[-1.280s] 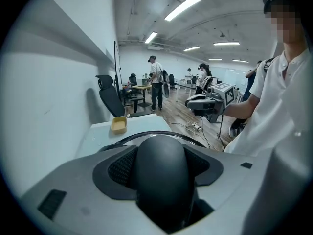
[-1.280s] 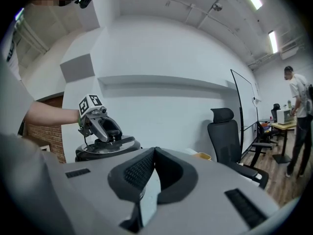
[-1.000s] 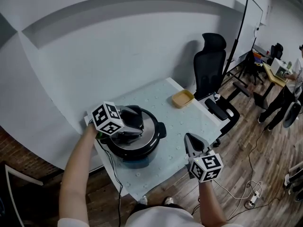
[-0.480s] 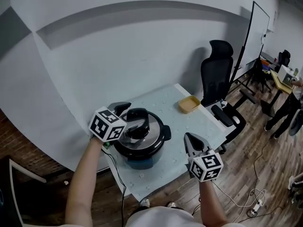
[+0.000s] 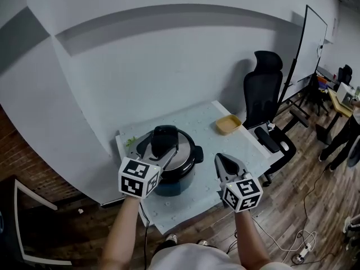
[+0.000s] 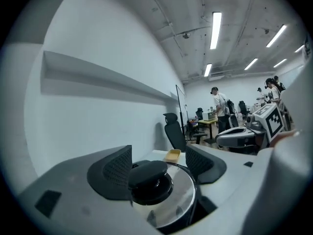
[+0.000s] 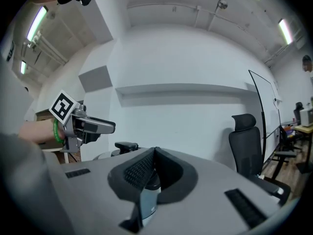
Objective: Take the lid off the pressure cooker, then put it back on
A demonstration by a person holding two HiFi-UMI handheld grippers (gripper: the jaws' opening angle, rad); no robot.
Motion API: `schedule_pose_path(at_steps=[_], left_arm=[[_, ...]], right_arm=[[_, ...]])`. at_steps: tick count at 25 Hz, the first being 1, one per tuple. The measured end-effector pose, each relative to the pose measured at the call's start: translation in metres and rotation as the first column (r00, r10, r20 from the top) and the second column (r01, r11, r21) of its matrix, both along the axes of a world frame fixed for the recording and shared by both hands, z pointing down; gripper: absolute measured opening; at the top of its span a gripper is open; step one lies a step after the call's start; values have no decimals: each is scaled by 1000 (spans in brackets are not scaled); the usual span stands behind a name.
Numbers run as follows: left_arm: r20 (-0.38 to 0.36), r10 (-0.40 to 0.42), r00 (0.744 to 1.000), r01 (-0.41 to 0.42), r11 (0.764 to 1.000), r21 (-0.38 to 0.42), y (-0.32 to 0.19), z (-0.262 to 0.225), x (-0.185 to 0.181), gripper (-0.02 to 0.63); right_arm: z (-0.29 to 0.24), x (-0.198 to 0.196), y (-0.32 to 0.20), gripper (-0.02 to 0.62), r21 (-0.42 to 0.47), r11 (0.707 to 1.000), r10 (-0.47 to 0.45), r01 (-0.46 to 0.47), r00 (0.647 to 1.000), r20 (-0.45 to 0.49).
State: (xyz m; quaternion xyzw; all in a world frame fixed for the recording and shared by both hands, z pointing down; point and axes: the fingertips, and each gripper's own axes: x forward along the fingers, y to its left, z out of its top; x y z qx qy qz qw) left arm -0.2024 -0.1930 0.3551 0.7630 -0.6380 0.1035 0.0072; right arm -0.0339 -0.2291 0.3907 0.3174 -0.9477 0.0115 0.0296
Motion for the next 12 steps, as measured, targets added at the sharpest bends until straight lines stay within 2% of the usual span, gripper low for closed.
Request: schedule_pose_path(at_steps=[4,5,7,12], left_arm=[[-76,-86,993,91,994,65,18,1,7,333],[-87,-102,991,110,991,81,22,1,9,311],[-90,-137,987,146,983,114,29,2,12,167],[-89,-166,982,176,977,124,37,14,29,58]], right_arm=[[-1,5,2,0,6,1000,-15,15,1000,-7],[-2,7,3,0,7,1000,-18,18,1000,-9],[-2,10,4,0,10,1000,-23,23,1000,-9],[-2,19,6,0,14,999,-30,30,1000,-7]])
